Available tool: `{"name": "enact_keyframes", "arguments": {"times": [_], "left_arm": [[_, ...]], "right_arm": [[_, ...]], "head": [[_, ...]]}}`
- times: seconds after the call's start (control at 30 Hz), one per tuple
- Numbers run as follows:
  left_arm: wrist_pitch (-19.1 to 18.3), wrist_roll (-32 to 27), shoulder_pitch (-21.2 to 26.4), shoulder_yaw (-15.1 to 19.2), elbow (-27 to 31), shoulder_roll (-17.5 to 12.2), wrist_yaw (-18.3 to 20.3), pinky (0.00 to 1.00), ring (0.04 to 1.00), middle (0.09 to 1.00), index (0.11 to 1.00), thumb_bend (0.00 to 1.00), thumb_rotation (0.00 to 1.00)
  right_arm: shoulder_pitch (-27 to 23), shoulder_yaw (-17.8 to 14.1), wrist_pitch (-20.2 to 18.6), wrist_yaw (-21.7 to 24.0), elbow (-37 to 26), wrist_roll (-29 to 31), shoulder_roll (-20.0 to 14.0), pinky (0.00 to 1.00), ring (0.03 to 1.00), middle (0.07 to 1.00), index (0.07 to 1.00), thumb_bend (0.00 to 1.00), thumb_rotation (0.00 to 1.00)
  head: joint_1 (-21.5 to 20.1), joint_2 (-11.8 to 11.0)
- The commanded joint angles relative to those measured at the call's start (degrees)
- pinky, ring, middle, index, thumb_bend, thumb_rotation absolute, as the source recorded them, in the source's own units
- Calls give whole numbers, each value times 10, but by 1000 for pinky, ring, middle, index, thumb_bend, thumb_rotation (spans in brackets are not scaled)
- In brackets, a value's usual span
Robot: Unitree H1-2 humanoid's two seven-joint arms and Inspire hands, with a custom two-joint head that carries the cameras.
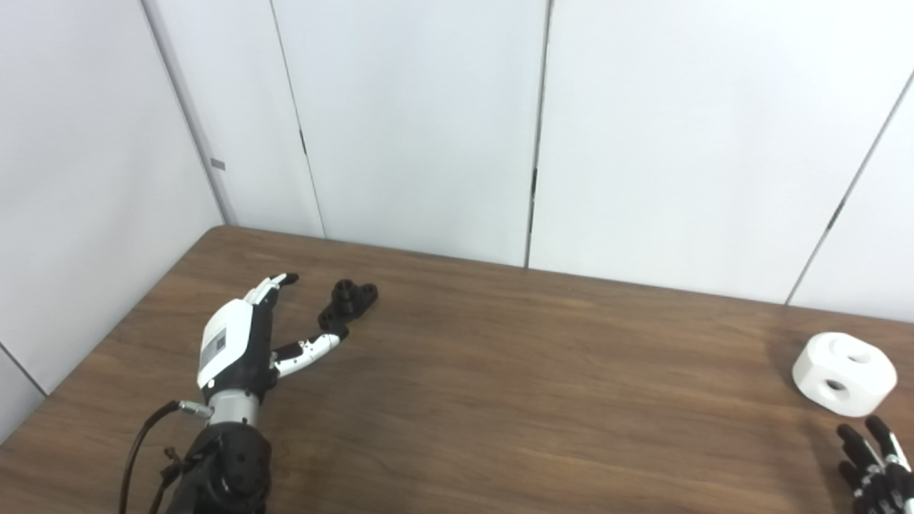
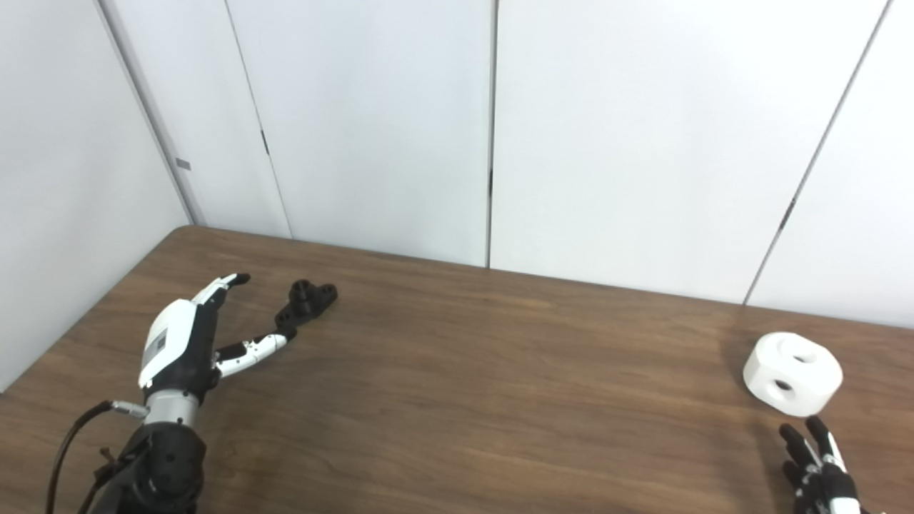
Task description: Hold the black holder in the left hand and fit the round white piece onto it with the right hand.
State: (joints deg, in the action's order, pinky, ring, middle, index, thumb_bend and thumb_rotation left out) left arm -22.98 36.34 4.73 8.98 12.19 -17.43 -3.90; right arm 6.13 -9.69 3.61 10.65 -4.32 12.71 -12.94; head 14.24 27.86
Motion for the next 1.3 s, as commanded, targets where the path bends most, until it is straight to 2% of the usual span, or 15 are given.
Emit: {"name": "enact_keyframes", "arguments": {"times": [0.0, 0.3, 0.37, 0.47, 0.67, 1.03, 1.27], "left_arm": [[-4, 0, 28, 8, -3, -15, -10, 783, 920, 914, 849, 822, 415], [3, -2, 67, -4, -91, -34, -22, 756, 885, 891, 814, 857, 401], [8, -1, 77, -11, -114, -39, -25, 846, 907, 897, 812, 861, 413], [16, 0, 91, -20, -150, -46, -35, 929, 920, 896, 789, 875, 421], [40, -11, 115, -30, -210, -51, -60, 980, 932, 898, 761, 894, 418], [49, -10, 150, -60, -262, -62, -73, 989, 944, 894, 740, 878, 386], [71, -18, 161, -69, -286, -62, -92, 984, 940, 893, 733, 876, 370]], "right_arm": [[20, 9, 0, 6, 17, 10, 10, 1000, 1000, 951, 1000, 573, 1000], [25, 13, -8, 0, 3, 2, 15, 1000, 1000, 949, 1000, 584, 1000], [25, 13, -8, 1, 3, 5, 16, 1000, 1000, 947, 1000, 580, 1000], [25, 14, -8, -1, 0, 5, 17, 1000, 995, 942, 1000, 571, 1000], [27, 12, -8, 0, -5, 16, 22, 982, 975, 937, 1000, 566, 1000], [37, 18, -17, -10, -23, 2, 23, 1000, 976, 933, 990, 574, 1000], [38, 21, -18, -15, -27, -4, 24, 1000, 972, 930, 986, 570, 1000]], "head": [[1, 1], [-5, 5], [-7, 6], [-10, 7], [-17, 12], [-27, 18], [-33, 21]]}}
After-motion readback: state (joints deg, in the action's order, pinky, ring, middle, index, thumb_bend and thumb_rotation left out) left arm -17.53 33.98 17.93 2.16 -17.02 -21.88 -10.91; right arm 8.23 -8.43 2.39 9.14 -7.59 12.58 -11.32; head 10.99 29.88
